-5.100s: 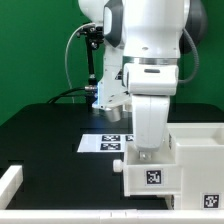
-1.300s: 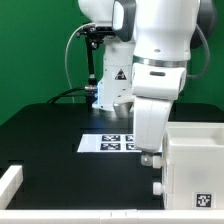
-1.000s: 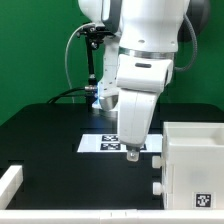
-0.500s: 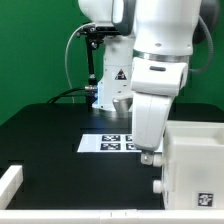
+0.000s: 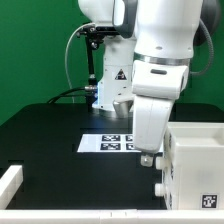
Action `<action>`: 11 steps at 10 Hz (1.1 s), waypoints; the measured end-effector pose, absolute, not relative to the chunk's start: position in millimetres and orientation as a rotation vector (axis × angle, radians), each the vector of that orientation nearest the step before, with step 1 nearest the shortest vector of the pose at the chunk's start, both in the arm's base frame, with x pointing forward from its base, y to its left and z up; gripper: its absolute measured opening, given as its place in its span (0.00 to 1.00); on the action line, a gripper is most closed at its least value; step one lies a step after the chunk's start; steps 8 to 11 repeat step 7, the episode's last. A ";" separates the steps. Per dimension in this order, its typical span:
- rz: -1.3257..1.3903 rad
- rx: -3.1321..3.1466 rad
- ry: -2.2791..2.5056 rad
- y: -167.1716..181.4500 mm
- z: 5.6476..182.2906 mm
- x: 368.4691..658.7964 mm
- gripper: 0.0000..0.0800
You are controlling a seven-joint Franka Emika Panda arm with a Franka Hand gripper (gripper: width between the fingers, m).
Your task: Assemble drawer
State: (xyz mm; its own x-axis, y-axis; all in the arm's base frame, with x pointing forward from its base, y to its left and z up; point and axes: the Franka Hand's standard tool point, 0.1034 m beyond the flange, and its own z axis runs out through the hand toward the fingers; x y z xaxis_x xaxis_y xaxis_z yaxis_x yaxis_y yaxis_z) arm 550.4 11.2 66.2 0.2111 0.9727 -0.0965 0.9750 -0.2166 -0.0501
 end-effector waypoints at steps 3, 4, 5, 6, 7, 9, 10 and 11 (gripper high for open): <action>-0.167 2.395 1.975 -19.2 78.6 548.8 0.81; -0.165 2.393 1.964 -30.2 83.6 547.8 0.81; -0.168 2.400 1.955 -34.3 82.3 545.3 0.81; -0.169 2.399 1.958 -33.2 81.6 544.9 0.81; -0.170 2.400 1.957 -33.5 81.6 544.9 0.81; -0.170 2.400 1.957 -33.5 81.6 544.9 0.81; -0.170 2.400 1.957 -33.5 81.6 544.9 0.81; -0.170 2.400 1.957 -33.5 81.6 544.9 0.81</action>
Offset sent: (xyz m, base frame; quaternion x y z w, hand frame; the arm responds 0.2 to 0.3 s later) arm -0.0167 -0.0460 0.0246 0.0045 -0.0263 -0.0315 0.9991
